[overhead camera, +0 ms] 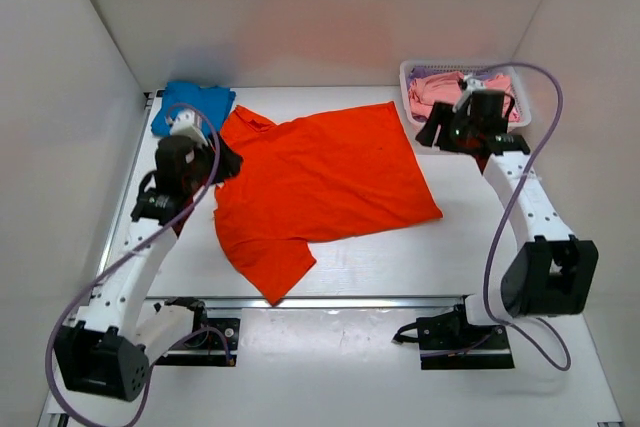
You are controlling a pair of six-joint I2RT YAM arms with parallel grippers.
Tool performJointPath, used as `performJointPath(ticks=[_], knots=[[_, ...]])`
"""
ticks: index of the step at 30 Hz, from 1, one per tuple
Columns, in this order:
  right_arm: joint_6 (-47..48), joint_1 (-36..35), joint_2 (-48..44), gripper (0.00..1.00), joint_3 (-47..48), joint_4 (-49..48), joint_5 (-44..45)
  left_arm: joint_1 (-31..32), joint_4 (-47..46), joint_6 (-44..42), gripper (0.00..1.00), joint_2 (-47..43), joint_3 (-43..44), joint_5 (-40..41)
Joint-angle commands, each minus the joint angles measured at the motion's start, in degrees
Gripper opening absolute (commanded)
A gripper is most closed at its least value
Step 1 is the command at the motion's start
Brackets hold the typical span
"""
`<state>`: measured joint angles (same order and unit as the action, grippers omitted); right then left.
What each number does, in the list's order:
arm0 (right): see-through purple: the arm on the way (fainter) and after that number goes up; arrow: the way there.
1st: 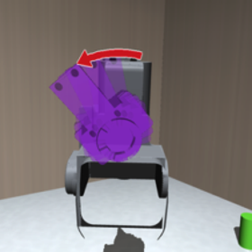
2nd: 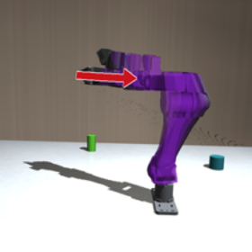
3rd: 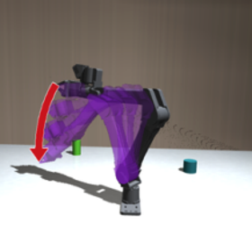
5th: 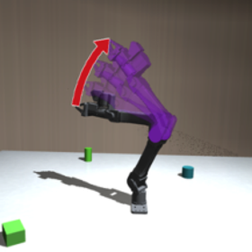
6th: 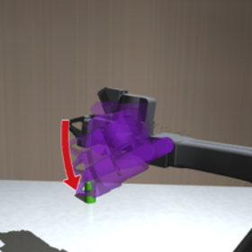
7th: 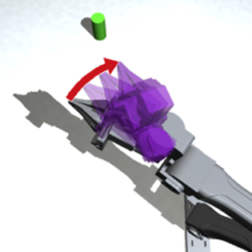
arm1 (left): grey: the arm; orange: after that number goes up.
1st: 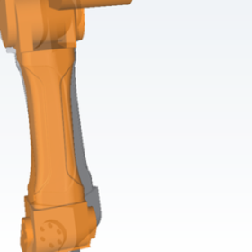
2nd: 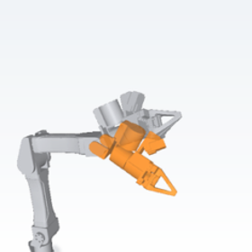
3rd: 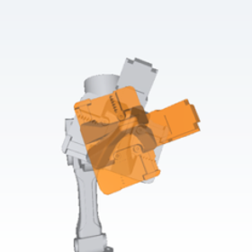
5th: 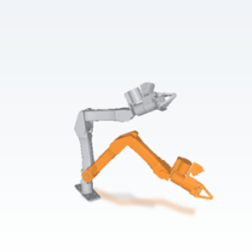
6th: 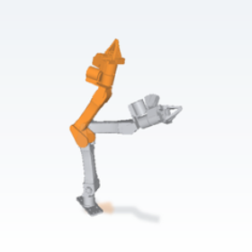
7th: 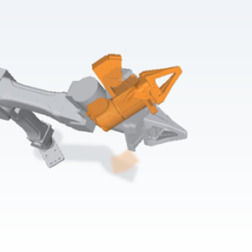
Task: Fold and stack the t-shirts
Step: Flatten out the tshirt, then grap the side of the flattened tshirt closest away from the robot with both arms
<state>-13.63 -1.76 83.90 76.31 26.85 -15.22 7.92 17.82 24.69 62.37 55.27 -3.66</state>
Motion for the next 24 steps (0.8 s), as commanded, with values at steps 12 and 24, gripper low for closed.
performJointPath(ticks=[12,24], knots=[[0.2,1.3,-7.1,0.58,-27.3,-7.8,4.7,17.9,17.9,11.5,0.60,-10.3,-25.7,-4.9],[-0.8,4.1,-6.1,0.61,-29.3,-8.7,5.2,18.9,23.5,17.4,0.64,-13.6,-31.0,-1.0]])
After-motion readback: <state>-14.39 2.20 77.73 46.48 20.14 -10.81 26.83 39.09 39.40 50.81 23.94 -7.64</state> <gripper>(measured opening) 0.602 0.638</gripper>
